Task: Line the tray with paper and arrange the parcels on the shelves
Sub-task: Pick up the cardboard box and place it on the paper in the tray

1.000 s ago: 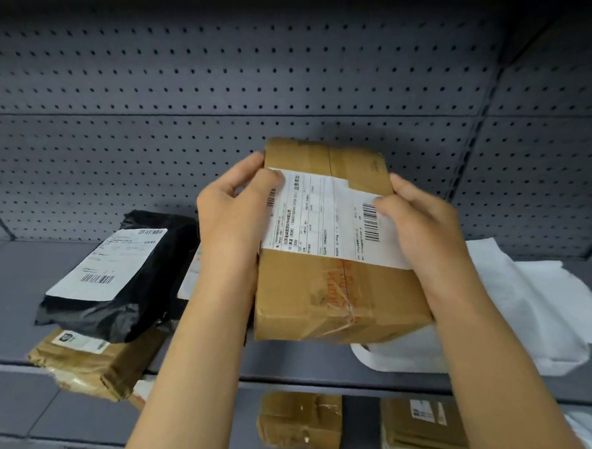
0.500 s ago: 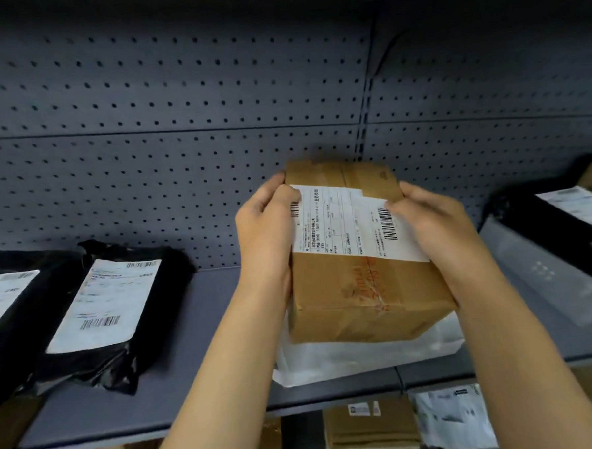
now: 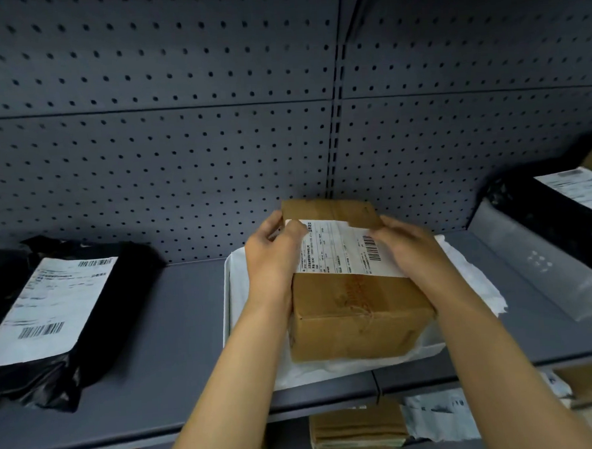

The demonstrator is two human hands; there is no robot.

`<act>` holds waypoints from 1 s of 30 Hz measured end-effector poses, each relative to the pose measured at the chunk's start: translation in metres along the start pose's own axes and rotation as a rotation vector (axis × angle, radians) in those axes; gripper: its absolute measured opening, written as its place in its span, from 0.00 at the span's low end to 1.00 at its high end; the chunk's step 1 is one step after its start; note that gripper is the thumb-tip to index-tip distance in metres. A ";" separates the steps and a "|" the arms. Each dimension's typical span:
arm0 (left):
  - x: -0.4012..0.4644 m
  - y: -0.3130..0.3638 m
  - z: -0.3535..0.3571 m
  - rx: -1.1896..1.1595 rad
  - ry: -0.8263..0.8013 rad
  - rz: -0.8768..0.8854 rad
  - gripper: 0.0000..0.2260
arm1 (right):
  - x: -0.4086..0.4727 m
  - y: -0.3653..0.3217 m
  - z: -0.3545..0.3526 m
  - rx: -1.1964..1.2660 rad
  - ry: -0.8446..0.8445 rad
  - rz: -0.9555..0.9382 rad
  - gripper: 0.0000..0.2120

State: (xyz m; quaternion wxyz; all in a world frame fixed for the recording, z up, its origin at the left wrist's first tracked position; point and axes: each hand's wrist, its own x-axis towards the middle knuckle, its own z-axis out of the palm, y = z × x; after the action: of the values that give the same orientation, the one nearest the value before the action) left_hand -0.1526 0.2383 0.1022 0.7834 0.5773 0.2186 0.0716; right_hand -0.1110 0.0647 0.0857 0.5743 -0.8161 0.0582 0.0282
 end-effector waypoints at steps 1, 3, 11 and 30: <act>0.001 -0.004 -0.001 0.021 -0.001 -0.013 0.25 | 0.002 0.005 0.001 0.001 -0.005 -0.003 0.12; 0.006 -0.013 -0.005 0.056 0.011 -0.040 0.24 | 0.006 0.012 0.002 0.017 -0.035 -0.003 0.12; 0.016 -0.018 -0.011 0.030 0.005 -0.068 0.20 | 0.015 0.008 0.007 -0.112 -0.120 0.009 0.12; 0.031 -0.025 -0.019 0.151 0.019 0.066 0.24 | 0.014 0.007 0.021 -0.107 -0.010 -0.108 0.27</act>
State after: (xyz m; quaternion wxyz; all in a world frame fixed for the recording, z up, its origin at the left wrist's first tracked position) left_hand -0.1370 0.2585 0.0666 0.7326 0.6411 0.2116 0.0863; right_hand -0.0978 0.0816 0.0705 0.5311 -0.8473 0.0095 0.0043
